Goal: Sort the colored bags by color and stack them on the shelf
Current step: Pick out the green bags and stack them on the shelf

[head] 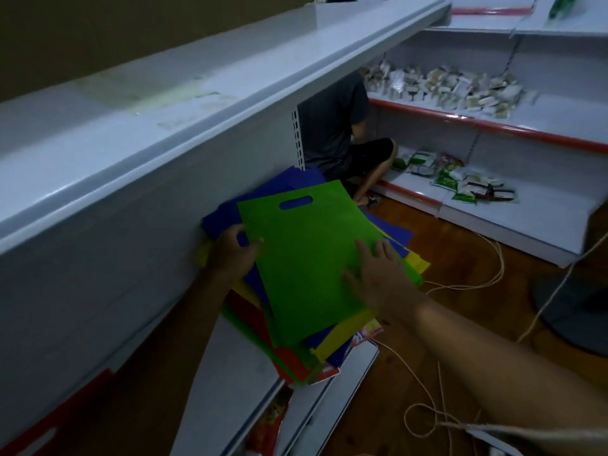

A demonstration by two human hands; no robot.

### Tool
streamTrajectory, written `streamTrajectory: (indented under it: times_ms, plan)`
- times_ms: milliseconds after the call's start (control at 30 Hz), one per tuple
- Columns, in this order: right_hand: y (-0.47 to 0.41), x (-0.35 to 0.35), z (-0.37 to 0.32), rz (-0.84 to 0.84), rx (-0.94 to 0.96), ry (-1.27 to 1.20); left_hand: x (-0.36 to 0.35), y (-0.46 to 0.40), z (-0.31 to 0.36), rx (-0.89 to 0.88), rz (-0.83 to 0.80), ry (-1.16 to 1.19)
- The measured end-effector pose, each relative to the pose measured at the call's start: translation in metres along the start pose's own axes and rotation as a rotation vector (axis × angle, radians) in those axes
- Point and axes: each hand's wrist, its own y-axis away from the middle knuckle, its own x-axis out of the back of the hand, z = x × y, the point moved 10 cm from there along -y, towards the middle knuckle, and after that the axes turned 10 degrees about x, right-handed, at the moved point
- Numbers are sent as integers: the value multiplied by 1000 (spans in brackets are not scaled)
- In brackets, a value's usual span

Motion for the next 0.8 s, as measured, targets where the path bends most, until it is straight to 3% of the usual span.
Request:
streamTrajectory:
  times_ms: [167,433,567,700,800]
  plan:
    - [-5,-5,-9,12,51,31,-7,-16,-20,60,-18,104]
    - [5,-3,-34,11,226,-6,19,-13,-53,167,168,321]
    - [10,-2,-27,9,227,-47,18,-5,-59,162,113,414]
    - [12,5,-9,49,146,-111,30,5,-41,89,6,692]
    - [13,7,-6,76,60,-321,39,15,-33,95,-94,880]
